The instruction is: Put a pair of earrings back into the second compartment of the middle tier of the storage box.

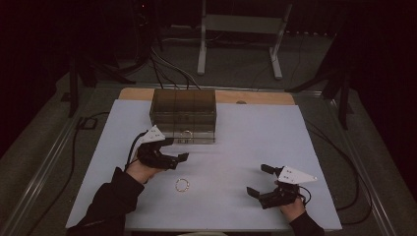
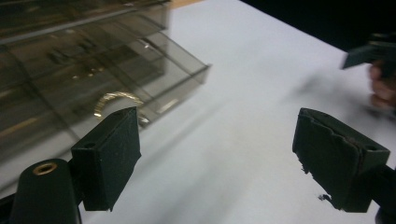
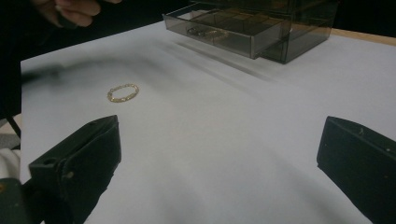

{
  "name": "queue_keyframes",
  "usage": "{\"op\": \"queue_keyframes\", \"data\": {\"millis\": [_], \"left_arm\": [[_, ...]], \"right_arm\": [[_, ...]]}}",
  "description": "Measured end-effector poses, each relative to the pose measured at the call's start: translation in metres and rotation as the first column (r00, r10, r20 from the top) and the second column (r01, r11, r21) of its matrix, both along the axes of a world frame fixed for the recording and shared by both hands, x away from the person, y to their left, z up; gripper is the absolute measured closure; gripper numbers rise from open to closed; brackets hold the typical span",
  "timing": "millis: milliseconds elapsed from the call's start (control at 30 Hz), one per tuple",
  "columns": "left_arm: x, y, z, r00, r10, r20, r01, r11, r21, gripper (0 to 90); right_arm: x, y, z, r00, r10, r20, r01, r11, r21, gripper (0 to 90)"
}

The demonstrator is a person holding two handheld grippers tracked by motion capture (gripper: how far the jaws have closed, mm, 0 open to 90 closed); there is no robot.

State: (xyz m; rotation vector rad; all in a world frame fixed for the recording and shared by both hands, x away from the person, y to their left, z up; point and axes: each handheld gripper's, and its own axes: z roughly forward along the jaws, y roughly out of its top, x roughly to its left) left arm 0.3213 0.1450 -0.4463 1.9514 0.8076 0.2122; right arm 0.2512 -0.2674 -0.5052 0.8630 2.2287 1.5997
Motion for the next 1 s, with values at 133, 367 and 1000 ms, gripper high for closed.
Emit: {"op": "queue_keyframes", "data": {"millis": [133, 367, 1000], "left_arm": [[-0.016, -0.002, -0.003, 0.9998, -0.018, 0.009, 0.018, 0.9998, -0.002, 16.2], [-0.039, 0.001, -0.019, 0.9987, -0.049, -0.017, 0.049, 0.9988, -0.005, 16.3], [-0.063, -0.005, -0.059, 0.9869, -0.144, -0.074, 0.151, 0.9829, 0.105, 25.3]], "right_arm": [[0.000, 0.000, 0.000, 1.0000, 0.003, -0.002, -0.003, 1.0000, -0.005, 0.0], [0.000, 0.001, 0.000, 1.0000, 0.006, -0.004, -0.006, 1.0000, -0.004, 0.0], [0.000, 0.001, -0.001, 1.0000, 0.006, -0.004, -0.006, 1.0000, -0.007, 0.0]]}}
